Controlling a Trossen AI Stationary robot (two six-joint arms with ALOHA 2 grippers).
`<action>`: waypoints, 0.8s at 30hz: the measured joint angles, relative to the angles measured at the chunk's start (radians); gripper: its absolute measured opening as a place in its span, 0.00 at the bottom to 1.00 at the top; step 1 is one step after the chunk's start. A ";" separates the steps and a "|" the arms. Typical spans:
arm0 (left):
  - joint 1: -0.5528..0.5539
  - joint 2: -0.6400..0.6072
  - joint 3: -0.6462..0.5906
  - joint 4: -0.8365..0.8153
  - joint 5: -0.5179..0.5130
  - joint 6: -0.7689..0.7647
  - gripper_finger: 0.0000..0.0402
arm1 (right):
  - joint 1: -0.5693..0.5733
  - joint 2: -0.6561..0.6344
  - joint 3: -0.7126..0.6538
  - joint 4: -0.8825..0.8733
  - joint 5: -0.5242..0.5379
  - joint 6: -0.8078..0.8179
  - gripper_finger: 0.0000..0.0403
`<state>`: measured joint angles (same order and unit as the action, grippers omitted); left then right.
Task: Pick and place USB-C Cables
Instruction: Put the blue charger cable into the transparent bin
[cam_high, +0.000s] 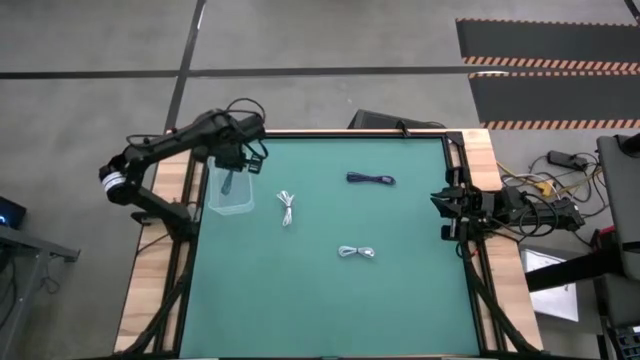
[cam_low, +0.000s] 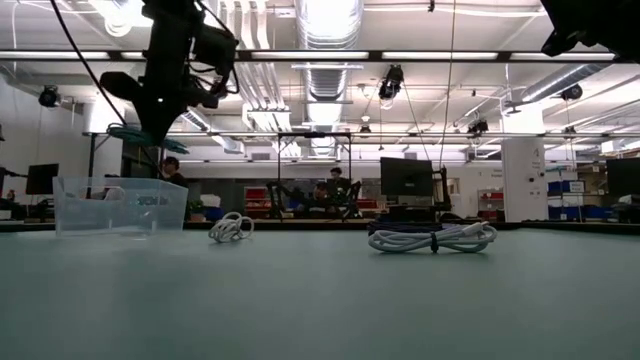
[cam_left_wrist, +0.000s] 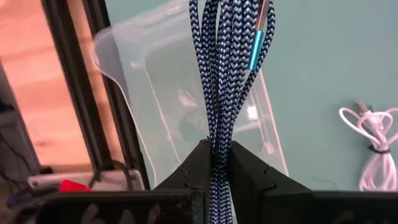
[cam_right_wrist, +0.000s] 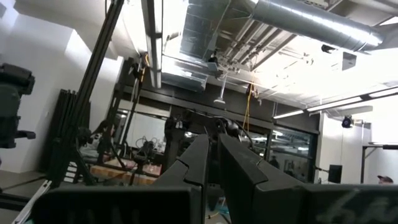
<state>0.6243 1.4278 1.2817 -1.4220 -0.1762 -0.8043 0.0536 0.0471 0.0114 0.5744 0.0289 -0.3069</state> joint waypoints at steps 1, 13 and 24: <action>0.009 -0.001 -0.005 0.001 0.015 0.000 0.05 | 0.000 0.000 0.000 0.000 0.000 0.000 0.07; 0.107 -0.001 -0.117 0.080 0.129 0.035 0.04 | 0.000 0.000 0.000 0.000 0.000 -0.006 0.07; 0.122 0.005 -0.203 0.101 0.164 0.040 0.04 | 0.000 0.000 0.000 0.000 0.000 -0.008 0.07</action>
<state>0.7459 1.4330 1.0791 -1.3209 -0.0124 -0.7643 0.0536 0.0471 0.0114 0.5745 0.0288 -0.3149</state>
